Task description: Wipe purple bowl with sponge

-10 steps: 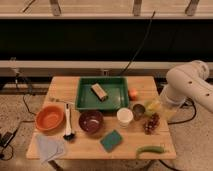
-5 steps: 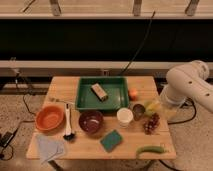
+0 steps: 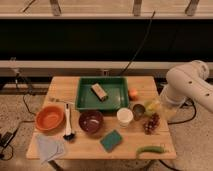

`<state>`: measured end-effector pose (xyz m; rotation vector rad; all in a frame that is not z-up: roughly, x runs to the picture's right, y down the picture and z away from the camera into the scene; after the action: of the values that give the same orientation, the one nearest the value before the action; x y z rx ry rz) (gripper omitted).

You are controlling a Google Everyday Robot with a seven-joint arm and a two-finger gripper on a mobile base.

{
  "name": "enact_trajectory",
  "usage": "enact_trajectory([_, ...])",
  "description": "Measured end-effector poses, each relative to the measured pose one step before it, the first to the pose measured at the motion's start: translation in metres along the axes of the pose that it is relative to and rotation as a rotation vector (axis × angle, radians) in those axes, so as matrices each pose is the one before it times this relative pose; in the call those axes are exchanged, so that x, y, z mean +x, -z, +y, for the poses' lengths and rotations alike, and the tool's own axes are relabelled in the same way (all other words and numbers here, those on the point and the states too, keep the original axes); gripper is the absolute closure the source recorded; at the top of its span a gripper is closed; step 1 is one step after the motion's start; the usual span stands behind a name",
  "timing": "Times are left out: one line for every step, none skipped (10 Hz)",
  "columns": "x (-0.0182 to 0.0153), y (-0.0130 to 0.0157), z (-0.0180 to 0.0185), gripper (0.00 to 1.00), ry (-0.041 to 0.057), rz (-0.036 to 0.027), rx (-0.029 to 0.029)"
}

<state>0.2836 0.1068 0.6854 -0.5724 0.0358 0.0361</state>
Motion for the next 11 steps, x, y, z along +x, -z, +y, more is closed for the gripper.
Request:
enact_trajectory([-0.00241,-0.00152,0.00425,0.35,0.02752,-0.00751,-0.00543])
enact_trajectory([-0.01144,-0.00202,0.00892,0.35,0.05377,-0.01501,-0.00542])
enact_trajectory([-0.01333,-0.00318,0.00866,0.35,0.04789,-0.00999,-0.00562])
enact_trajectory([-0.02206,-0.00354,0.00544,0.35,0.05023,-0.01716,-0.00527])
enact_trajectory([-0.02268,-0.00354,0.00245,0.35,0.0477,-0.0128,-0.00408])
enact_trajectory([-0.02607,-0.00361,0.0017,0.35,0.05112,-0.01755,-0.00566])
enact_trajectory([-0.02178,-0.0031,0.00172,0.35,0.04526,-0.01133,-0.00534])
enact_trajectory([-0.01733,-0.00208,0.00031,0.35,0.03559,-0.01185,-0.00426])
enact_trajectory([-0.02363,-0.00337,-0.00064,0.35,0.05509,-0.01823,-0.00654])
enact_trajectory([-0.01893,-0.00375,-0.00222,0.35,0.04653,-0.0181,-0.00745])
enact_trajectory([-0.00764,-0.00254,-0.00166,0.35,0.02009,-0.0076,-0.00426])
